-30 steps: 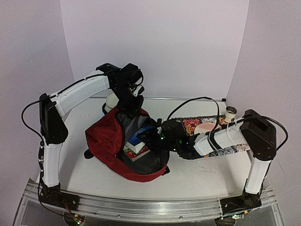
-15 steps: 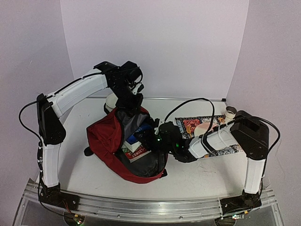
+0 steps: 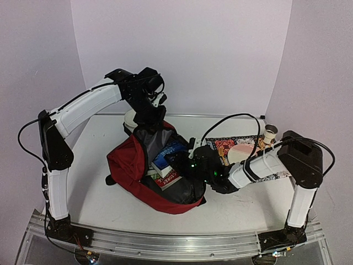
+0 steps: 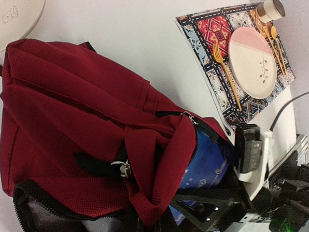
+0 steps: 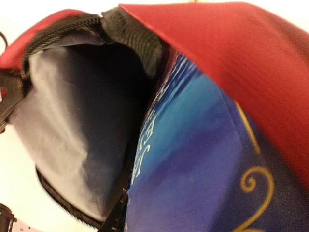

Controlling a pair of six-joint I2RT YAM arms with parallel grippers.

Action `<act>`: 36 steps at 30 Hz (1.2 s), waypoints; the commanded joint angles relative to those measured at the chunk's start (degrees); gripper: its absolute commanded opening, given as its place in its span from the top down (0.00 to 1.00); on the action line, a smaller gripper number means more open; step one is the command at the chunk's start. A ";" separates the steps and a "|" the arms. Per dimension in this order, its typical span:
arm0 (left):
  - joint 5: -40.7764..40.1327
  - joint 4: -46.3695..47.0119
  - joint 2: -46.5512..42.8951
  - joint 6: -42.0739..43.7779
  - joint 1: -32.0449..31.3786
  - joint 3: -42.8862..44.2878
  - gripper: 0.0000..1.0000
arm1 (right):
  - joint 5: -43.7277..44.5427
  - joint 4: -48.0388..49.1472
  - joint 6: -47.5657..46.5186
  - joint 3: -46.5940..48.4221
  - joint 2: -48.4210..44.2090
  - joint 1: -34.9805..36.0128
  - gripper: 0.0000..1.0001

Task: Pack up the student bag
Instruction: Place the book in the largest pocket of the bag, then place the largest pocket of the bag in the student bag.

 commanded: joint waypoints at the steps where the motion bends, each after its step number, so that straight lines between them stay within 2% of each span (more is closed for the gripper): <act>1: 3.31 3.38 -5.19 -1.47 -0.06 3.03 1.00 | -1.08 20.96 -2.43 10.47 3.13 0.03 1.00; 5: 4.74 3.75 -5.13 -1.87 -0.62 3.18 1.00 | -2.59 18.12 -1.88 14.58 7.31 0.52 1.00; 7: 4.82 3.88 -5.08 -1.94 -0.82 2.72 1.00 | -2.35 15.39 -2.29 15.39 7.84 0.83 0.94; 11: 3.40 4.32 -5.73 -1.84 -0.92 1.23 1.00 | -2.17 5.71 -2.55 16.36 6.87 1.16 0.65; 15: 1.05 4.67 -6.06 -1.62 -0.91 0.40 1.00 | -1.87 -5.78 -2.22 16.68 4.01 1.59 0.40; 17: -0.43 4.70 -6.26 -1.54 -0.92 0.05 1.00 | -1.87 -11.28 -1.91 16.95 2.35 1.80 0.31; 22: -2.44 4.83 -6.23 -1.19 -0.83 -0.59 1.00 | -2.25 -24.34 -2.33 18.89 -1.42 2.08 0.19; 26: -3.39 4.94 -6.25 -1.00 -0.83 -0.87 1.00 | -2.42 -30.99 -2.74 19.80 -3.97 2.33 0.09; 36: 0.67 6.57 -7.77 -1.47 -0.96 -4.27 0.98 | -6.03 -40.40 -6.25 18.71 -9.87 2.96 0.05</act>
